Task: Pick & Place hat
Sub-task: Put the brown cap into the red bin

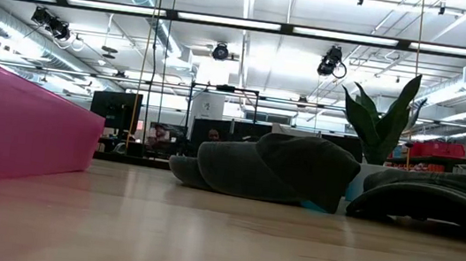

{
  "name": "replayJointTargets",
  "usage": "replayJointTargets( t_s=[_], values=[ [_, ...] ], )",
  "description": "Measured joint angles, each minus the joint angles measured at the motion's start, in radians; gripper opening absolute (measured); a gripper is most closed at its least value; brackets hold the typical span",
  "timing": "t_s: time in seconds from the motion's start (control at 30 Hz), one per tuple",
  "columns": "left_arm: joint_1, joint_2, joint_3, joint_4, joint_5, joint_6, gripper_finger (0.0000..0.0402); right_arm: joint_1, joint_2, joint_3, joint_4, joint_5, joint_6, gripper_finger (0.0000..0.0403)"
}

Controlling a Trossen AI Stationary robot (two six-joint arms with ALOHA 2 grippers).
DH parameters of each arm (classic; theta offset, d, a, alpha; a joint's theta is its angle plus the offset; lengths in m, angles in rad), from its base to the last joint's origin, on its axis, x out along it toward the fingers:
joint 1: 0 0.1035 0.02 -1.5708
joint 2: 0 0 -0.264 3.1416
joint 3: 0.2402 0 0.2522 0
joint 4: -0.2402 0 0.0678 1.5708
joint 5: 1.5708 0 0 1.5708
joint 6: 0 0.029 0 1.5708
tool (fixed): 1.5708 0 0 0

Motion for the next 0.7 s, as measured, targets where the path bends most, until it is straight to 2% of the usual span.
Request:
replayJointTargets(
  t_s=[0.13,0.23,0.37,0.43,0.53,0.57,0.7],
  values=[
    [0.000,0.022,0.000,0.011,0.000,0.002,0.0011,0.002,0.014,0.000,0.032,-0.019,0.037,0.0319],
    [0.005,0.024,0.000,0.038,0.000,0.002,0.0011,0.001,0.014,0.000,0.032,-0.038,0.060,0.0290],
    [0.011,0.024,0.000,0.046,-0.001,0.002,0.0011,0.001,0.014,0.000,0.049,-0.069,0.074,0.0205],
    [0.013,0.024,0.000,0.043,0.003,0.000,0.0013,0.001,0.013,0.000,0.054,-0.077,0.072,0.0140],
    [0.013,0.024,0.000,0.040,-0.002,0.000,0.0039,0.001,0.014,0.000,0.053,-0.127,0.065,0.0033],
    [0.013,0.024,0.000,0.040,-0.001,-0.002,0.0048,0.001,0.014,0.000,0.054,-0.134,0.067,0.0020],
    [0.013,0.024,0.000,0.037,0.010,0.001,0.0076,0.001,0.013,0.000,0.056,-0.137,0.095,0.0011]
  ],
)
